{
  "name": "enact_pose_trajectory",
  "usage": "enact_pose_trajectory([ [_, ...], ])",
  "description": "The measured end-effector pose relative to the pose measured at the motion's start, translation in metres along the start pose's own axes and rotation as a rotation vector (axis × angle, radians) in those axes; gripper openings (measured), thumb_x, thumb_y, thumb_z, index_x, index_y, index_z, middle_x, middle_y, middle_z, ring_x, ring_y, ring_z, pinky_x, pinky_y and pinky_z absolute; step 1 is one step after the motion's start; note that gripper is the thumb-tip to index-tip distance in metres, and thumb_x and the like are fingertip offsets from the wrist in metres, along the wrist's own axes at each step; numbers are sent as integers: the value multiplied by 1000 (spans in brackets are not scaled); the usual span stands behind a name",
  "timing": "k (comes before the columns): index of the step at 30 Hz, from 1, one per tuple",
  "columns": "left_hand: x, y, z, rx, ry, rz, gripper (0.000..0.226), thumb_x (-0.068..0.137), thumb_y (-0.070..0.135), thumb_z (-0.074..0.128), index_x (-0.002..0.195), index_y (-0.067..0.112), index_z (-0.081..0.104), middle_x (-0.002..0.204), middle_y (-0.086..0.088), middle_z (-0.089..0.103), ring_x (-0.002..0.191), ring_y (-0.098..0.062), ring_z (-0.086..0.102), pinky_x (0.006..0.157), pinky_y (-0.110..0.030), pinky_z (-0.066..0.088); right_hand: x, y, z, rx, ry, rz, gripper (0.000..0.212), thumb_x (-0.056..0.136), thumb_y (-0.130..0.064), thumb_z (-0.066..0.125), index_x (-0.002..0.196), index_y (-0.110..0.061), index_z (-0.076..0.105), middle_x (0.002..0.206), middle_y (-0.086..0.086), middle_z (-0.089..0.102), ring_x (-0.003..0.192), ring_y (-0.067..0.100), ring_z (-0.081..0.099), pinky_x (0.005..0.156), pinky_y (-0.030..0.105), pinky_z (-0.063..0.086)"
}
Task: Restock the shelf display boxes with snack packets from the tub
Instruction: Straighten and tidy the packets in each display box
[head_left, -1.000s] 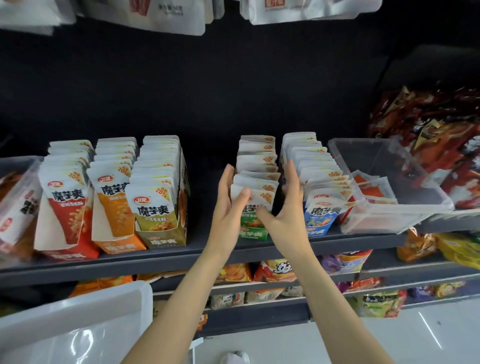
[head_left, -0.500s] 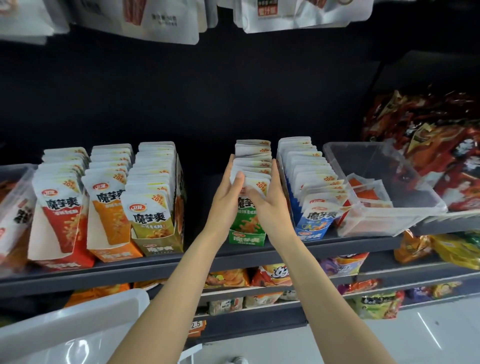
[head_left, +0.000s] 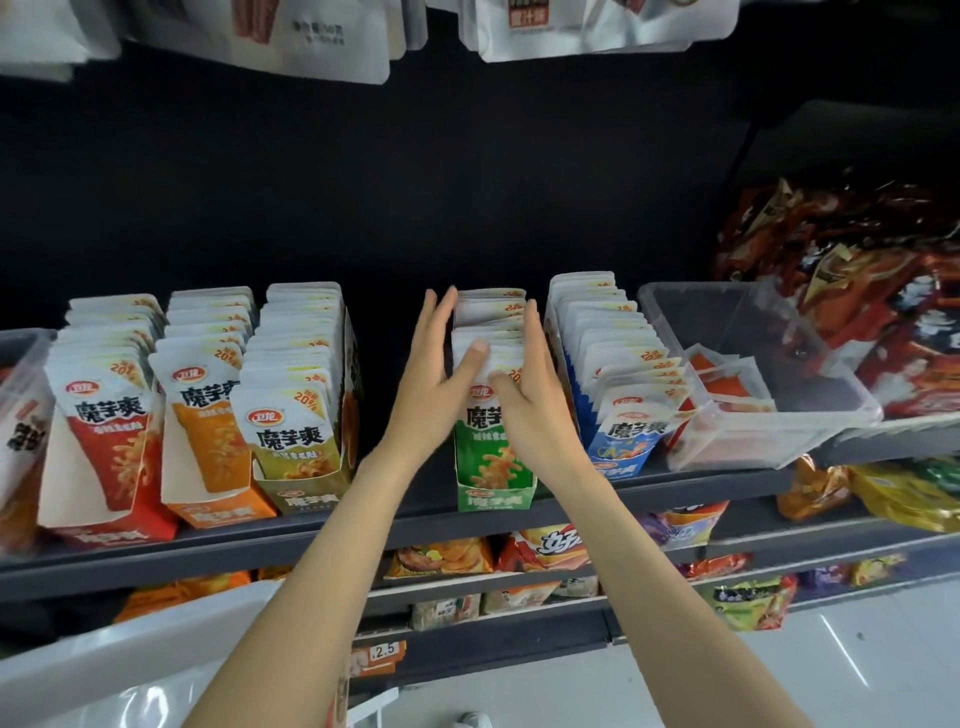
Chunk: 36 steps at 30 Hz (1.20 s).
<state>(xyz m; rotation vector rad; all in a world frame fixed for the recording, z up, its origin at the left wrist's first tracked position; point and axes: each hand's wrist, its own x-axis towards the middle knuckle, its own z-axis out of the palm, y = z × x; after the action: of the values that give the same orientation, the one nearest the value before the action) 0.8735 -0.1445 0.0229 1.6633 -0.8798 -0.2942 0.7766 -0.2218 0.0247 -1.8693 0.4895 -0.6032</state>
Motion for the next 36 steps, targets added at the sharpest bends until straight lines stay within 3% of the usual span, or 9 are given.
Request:
enact_pose_trajectory([
  [2,16,0,-6,-43,-61,-47,75,91,40,58,150,33,12,157,8,19,139,-3,24,111,-21,27,4,3,1,95,7,21,70,98,-11,38,150,-37,-1,159,-12,11,142,1,19,115,33,29],
  [4,26,1,-7,-117,-100,-108,78,88,37,61,150,28,15,150,8,34,129,-2,41,96,-13,42,7,5,2,171,36,52,65,102,-19,38,151,-37,0,155,-14,17,129,-12,30,104,20,39],
  [8,31,-5,-2,-154,-10,-66,45,90,25,62,132,18,49,118,7,62,101,1,61,76,-14,49,18,1,5,66,108,45,57,103,-31,35,152,-30,6,158,-12,13,141,-2,17,115,28,29],
  [10,33,-7,-1,-132,53,-53,32,90,26,63,120,16,56,108,5,66,94,-2,64,75,-17,50,25,-2,5,6,115,48,54,103,-30,34,152,-28,10,159,-10,13,143,3,14,115,25,22],
  [17,41,-11,-2,142,250,37,13,90,33,62,97,23,64,87,11,67,81,1,63,69,-14,49,34,6,8,-168,149,10,52,102,-28,36,150,-33,18,151,-11,26,135,11,32,103,41,43],
  [24,40,-6,-9,270,280,82,25,92,36,58,114,24,61,96,12,67,85,3,62,77,-29,54,34,4,7,-323,153,-95,50,102,-22,34,148,-37,24,152,-11,25,134,15,32,107,39,37],
  [27,27,3,-14,390,174,136,43,100,34,42,141,22,39,136,2,53,121,-4,50,104,-30,41,37,4,4,-478,99,-94,54,100,-20,32,150,-37,17,153,-7,22,132,25,35,102,46,41],
  [29,13,10,-12,662,94,253,48,103,35,27,148,19,27,154,5,27,142,-4,18,117,-31,14,39,5,0,-519,69,-74,56,100,-20,32,150,-38,15,152,-6,21,131,28,36,100,49,42],
  [36,7,1,-3,1111,-82,254,55,97,40,-3,147,18,-6,159,1,-6,144,-8,-15,116,-40,-14,29,10,0,-224,101,-68,47,103,-25,30,149,-35,23,152,-10,29,135,9,32,113,37,29],
])
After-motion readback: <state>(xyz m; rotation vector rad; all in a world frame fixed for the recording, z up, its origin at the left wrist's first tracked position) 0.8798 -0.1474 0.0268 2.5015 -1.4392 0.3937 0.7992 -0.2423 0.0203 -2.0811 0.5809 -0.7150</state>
